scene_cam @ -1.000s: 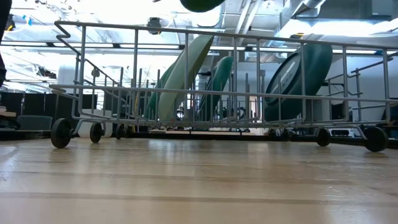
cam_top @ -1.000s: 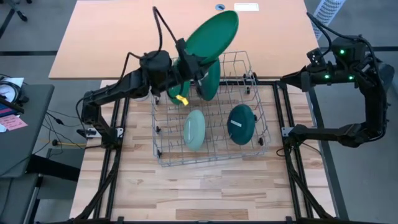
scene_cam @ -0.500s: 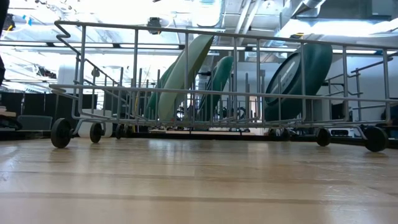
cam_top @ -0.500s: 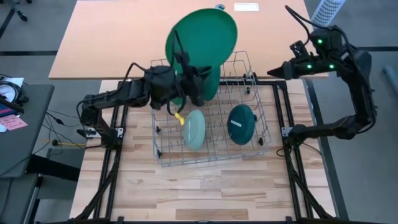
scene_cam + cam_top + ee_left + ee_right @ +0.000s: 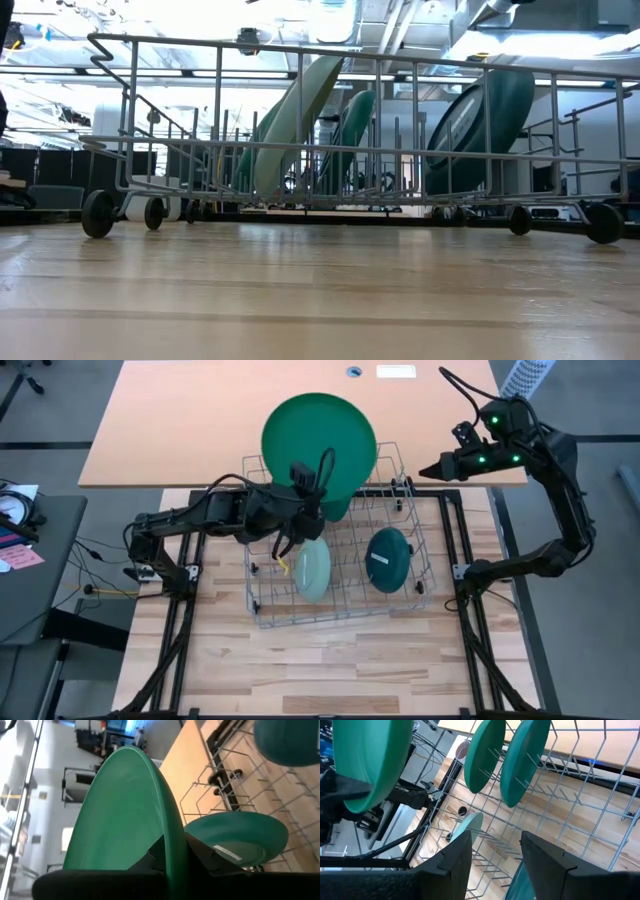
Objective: Sort dishes
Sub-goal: Put the green plate in the dish rack
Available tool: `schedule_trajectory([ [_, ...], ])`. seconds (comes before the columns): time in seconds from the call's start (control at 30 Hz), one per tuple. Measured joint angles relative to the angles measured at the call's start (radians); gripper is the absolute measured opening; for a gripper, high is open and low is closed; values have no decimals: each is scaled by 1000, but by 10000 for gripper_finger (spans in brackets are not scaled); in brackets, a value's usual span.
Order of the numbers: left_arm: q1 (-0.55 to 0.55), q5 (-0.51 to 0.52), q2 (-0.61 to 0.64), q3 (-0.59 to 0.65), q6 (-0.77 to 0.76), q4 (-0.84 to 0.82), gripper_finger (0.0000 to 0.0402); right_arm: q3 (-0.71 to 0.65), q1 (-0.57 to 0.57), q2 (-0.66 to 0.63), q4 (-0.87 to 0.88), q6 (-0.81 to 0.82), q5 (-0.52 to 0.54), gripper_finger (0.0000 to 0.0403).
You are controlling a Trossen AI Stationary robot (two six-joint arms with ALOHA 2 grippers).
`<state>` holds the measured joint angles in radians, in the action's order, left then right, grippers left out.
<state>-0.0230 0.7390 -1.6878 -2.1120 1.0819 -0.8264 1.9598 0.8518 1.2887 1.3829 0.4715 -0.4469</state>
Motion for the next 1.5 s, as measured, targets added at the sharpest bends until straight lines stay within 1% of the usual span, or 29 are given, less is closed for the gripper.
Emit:
schedule_trajectory([
  [0.2, -2, -48, 0, 0, 108, -51, 24, 0, -1, 0, -13, 43, 0, 175],
  [0.37, -1, -133, 0, 0, 188, -136, 24, 0, -1, -15, -54, 83, 0, 175],
  [0.53, -3, -200, 0, 0, 234, -164, 24, 0, -1, -30, -114, 127, -1, 175],
  [0.73, -20, -219, 0, 0, 347, -212, 24, 0, -1, -48, -125, 150, -5, 175],
  [0.9, -43, -221, 0, 0, 457, -211, 24, 0, -1, -59, -138, 153, -44, 175],
  [1.0, -52, -245, 0, 0, 462, -212, 24, 0, -1, -61, -136, 153, -52, 175],
  [1.5, -57, -246, 0, 1, 414, -213, 24, 0, -1, -61, -135, 149, -53, 175],
])
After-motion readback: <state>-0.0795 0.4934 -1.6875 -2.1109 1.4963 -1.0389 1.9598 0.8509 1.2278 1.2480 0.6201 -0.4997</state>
